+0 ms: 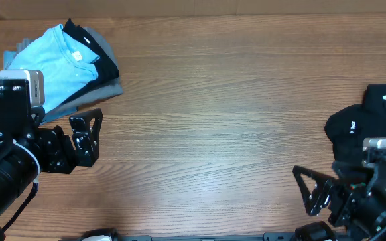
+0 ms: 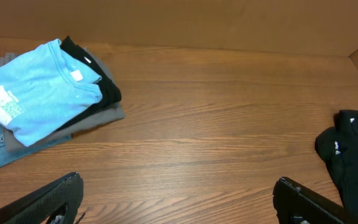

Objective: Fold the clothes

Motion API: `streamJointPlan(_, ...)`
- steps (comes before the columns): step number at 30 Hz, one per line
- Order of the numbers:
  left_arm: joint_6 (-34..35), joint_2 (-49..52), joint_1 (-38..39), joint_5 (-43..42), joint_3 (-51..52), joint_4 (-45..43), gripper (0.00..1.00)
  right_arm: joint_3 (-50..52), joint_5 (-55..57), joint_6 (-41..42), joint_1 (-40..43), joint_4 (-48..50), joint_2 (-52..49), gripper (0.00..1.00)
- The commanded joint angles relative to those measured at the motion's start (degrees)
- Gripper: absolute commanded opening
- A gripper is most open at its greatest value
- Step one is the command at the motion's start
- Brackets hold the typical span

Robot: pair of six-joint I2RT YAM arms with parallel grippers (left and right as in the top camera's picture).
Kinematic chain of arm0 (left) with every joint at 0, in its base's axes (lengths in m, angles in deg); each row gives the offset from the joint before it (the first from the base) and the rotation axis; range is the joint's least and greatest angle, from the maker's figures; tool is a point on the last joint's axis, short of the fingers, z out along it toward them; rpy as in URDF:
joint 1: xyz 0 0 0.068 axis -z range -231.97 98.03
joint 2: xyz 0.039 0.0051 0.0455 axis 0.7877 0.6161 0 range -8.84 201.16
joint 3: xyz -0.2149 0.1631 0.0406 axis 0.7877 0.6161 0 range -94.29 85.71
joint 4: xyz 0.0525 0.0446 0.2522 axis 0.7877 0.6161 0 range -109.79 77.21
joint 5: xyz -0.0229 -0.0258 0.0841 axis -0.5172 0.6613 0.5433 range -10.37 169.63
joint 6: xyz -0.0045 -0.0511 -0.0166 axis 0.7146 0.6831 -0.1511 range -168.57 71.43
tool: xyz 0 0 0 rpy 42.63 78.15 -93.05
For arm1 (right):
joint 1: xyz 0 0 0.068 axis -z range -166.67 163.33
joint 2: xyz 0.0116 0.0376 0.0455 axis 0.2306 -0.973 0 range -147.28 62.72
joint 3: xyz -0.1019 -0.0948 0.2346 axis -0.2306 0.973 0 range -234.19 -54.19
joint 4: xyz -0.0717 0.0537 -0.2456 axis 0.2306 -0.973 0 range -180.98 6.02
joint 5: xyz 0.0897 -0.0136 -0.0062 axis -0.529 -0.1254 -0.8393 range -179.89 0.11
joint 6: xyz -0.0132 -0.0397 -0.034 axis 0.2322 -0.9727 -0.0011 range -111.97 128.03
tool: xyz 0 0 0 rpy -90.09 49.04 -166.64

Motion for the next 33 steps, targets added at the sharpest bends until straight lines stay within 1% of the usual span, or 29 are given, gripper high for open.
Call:
streamJointPlan(1, 1.2, -0.1, 0.4, 0.3, 0.3, -0.1, 1.0, 0.0, 8.2, -2.6, 0.0, 3.3, 0.1, 1.0)
streamJointPlan(3, 1.2, -0.1, 0.4, 0.3, 0.3, -0.1, 1.0, 0.4, 9.6, -10.8, 0.0, 7.4, 0.1, 1.0)
streamJointPlan(5, 1.2, -0.1, 0.4, 0.3, 0.3, -0.1, 1.0, 1.8, 9.6, -16.3, 0.9, 11.4, 0.8, 1.0)
streamJointPlan(6, 1.2, -0.1, 0.4, 0.3, 0.3, -0.1, 1.0, 4.7, 9.6, -18.2, 2.7, 15.6, 2.0, 1.0)
streamJointPlan(8, 1.2, -0.1, 0.4, 0.3, 0.3, -0.1, 1.0, 9.1, 9.6, -18.2, 4.7, 19.9, 3.9, 1.0)
streamJointPlan(10, 1.2, -0.1, 0.4, 0.3, 0.3, -0.1, 1.0, 16.7, 9.6, -18.2, 7.5, 25.3, 7.4, 1.0)
streamJointPlan(14, 1.2, -0.1, 0.4, 0.3, 0.3, -0.1, 1.0, 31.0, 9.5, -18.2, 9.3, 33.4, 13.8, 1.0)
streamJointPlan(20, 1.2, -0.1, 0.4, 0.3, 0.3, -0.1, 1.0, 48.9, 8.1, -18.2, 9.6, 40.1, 24.8, 1.0)
streamJointPlan(26, 1.2, -0.1, 0.4, 0.3, 0.3, -0.1, 1.0, 60.8, 8.0, -18.0, 9.6, 44.7, 34.3, 1.0)
streamJointPlan(30, 1.2, -0.1, 0.4, 0.3, 0.3, -0.1, 1.0, 68.2, 7.1, -13.6, 9.6, 49.0, 39.0, 1.0)
streamJointPlan(33, 1.2, -0.1, 0.4, 0.3, 0.3, -0.1, 1.0, 72.3, 7.2, -13.3, 9.7, 51.1, 41.8, 1.0)
